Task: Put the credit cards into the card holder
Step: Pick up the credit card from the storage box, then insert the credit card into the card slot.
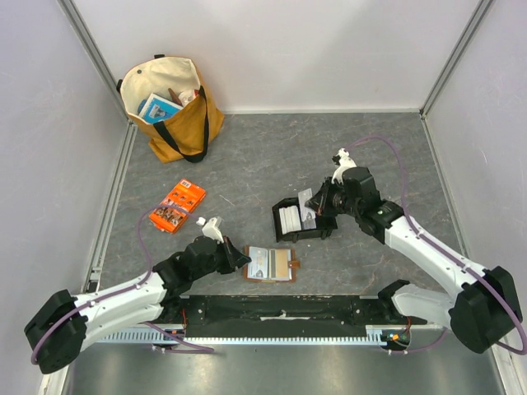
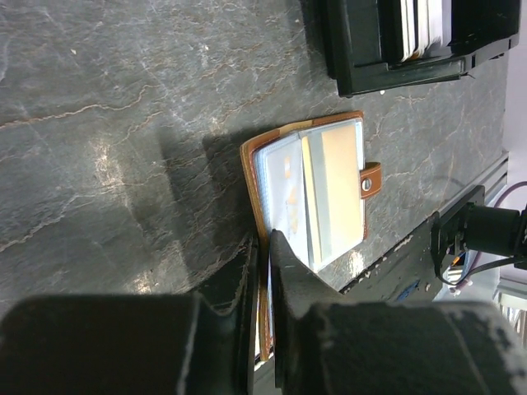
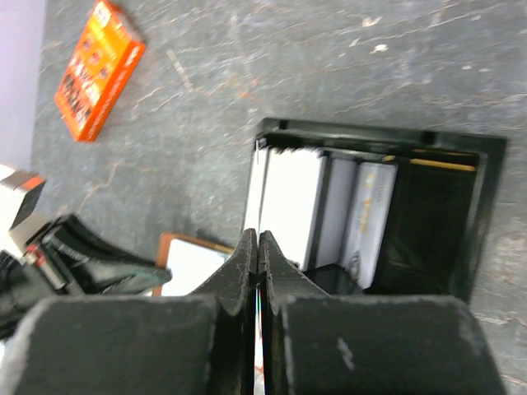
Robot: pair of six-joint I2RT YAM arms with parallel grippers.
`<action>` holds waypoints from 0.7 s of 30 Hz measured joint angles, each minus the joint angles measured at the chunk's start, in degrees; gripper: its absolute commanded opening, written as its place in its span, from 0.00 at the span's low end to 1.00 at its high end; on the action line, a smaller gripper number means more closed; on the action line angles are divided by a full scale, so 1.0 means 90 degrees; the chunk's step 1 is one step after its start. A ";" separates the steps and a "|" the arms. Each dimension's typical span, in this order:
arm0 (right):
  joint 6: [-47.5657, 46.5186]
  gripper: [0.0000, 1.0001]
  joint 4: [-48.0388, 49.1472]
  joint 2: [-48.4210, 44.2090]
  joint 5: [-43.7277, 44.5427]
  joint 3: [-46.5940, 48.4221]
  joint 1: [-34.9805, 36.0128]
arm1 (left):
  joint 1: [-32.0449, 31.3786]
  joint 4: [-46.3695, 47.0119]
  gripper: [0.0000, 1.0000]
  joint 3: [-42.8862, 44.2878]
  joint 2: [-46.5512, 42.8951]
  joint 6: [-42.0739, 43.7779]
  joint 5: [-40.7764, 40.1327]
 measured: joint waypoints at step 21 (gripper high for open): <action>0.1872 0.00 0.0882 0.0117 0.1479 -0.0986 0.3184 | 0.0000 -0.0017 0.05 -0.0053 -0.0588 -0.0112 0.0223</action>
